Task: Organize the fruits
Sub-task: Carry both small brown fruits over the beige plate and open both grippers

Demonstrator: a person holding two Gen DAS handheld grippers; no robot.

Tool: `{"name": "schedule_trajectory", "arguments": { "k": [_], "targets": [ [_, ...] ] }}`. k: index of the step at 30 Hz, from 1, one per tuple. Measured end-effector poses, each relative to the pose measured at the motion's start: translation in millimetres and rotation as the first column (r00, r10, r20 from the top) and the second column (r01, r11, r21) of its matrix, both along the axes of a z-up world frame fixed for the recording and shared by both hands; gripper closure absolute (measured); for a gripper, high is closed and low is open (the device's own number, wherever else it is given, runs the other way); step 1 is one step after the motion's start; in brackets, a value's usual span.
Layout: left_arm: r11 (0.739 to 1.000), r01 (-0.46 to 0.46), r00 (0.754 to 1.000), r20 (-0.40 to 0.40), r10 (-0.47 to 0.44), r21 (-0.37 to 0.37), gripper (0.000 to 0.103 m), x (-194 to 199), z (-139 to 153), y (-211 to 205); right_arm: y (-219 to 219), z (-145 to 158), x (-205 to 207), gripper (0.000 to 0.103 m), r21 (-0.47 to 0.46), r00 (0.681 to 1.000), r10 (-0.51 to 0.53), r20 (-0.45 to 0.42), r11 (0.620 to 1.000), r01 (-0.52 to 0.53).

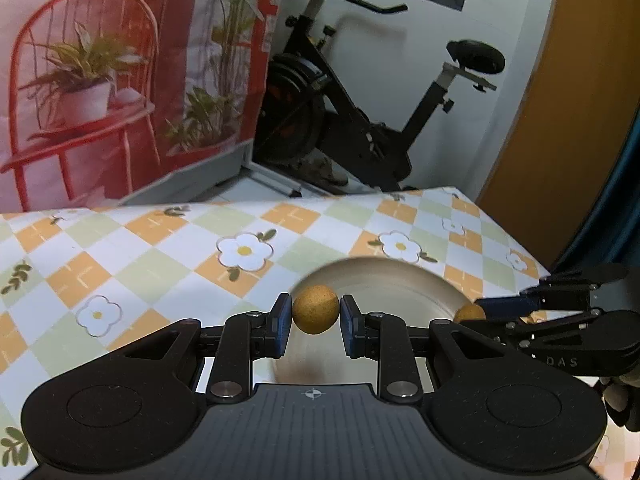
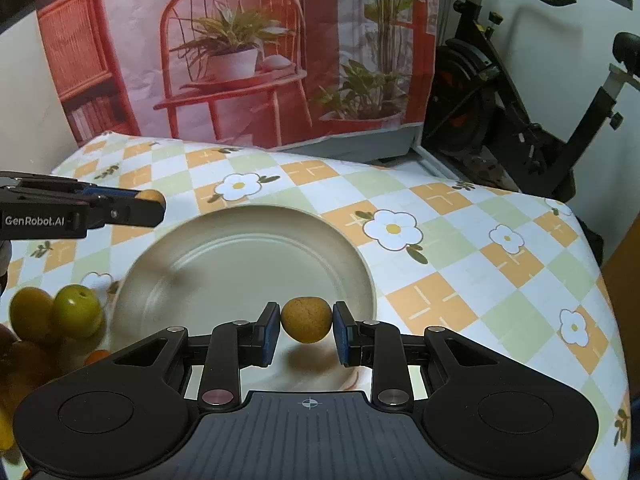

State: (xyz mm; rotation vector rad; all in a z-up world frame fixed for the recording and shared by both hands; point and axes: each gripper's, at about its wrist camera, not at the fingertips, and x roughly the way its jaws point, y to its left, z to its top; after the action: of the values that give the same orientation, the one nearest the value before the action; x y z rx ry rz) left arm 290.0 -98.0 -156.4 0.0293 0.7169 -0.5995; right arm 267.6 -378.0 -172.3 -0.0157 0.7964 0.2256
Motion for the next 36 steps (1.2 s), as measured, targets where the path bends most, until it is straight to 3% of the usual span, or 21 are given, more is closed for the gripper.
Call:
{"name": "schedule_trajectory", "arguments": {
  "k": [9,27,36],
  "targets": [
    [0.999,0.009,0.992,-0.121,-0.016,-0.053,0.076,23.7,-16.5,6.2,14.3,-6.2,24.7,0.077,-0.045,1.000,0.027,0.003,0.999,-0.027],
    [0.999,-0.017,0.988,-0.157,0.009,-0.045,0.076,40.6,-26.1,7.5,32.4,-21.8,51.1,0.077,-0.114,0.999,0.031,-0.018,0.993,-0.032],
    [0.991,-0.068,0.977,-0.208,0.043,-0.114,0.074,46.5,-20.6,18.8,28.9,-15.9,44.1,0.073,-0.107,1.000,0.013,0.001,0.994,-0.013]
  ]
}}
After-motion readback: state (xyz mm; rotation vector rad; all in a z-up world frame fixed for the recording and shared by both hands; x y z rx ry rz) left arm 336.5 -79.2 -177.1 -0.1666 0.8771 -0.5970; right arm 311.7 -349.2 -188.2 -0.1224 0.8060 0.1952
